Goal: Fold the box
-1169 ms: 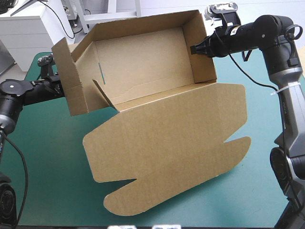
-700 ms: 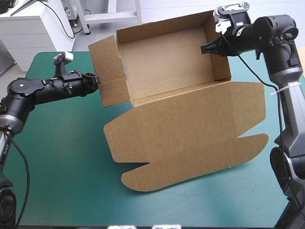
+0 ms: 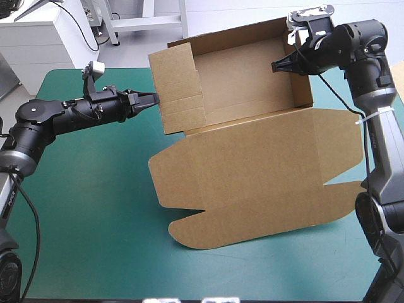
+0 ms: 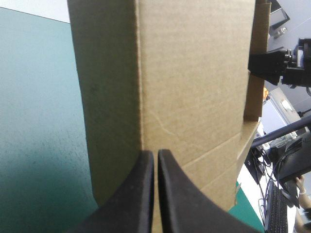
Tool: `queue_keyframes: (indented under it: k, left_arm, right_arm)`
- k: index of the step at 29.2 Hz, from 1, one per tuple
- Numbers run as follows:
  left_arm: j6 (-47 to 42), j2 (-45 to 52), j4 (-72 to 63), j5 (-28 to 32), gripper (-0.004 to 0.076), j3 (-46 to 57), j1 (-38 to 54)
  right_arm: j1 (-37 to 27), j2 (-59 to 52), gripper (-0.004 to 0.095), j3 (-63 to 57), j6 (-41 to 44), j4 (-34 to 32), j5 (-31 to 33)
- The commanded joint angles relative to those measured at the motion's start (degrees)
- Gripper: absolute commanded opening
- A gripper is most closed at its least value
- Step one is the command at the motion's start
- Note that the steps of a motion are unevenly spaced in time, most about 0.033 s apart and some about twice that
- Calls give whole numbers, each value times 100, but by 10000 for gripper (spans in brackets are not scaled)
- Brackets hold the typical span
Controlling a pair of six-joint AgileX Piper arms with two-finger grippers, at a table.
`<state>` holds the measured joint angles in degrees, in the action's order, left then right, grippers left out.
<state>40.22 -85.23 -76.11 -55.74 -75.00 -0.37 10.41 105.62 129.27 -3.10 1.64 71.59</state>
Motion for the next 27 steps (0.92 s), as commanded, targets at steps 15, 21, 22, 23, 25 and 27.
queue_keyframes:
  k: [15,21,22,23,25,27]
  left_arm:
    - [6,222,-1535,-501,439,-189,-30]
    - [270,222,-2590,-931,36,-189,-20]
    - [536,222,-2660,-943,-2,-189,-20]
    - [594,222,-2660,-911,-3,-189,-7]
    - [585,222,-2648,-899,-8,-189,111]
    - [585,222,-2632,-911,-8,-189,328]
  right_arm:
    - [-28,-248,-1,174,80,65,-148]
    - [-28,-248,-1,174,80,65,-78]
    - [-28,-248,-2,174,80,65,-35]
    - [-28,-248,-2,174,80,65,-25]
    - [-28,-272,-2,174,80,80,-25]
    - [-28,-332,-2,174,37,194,-25]
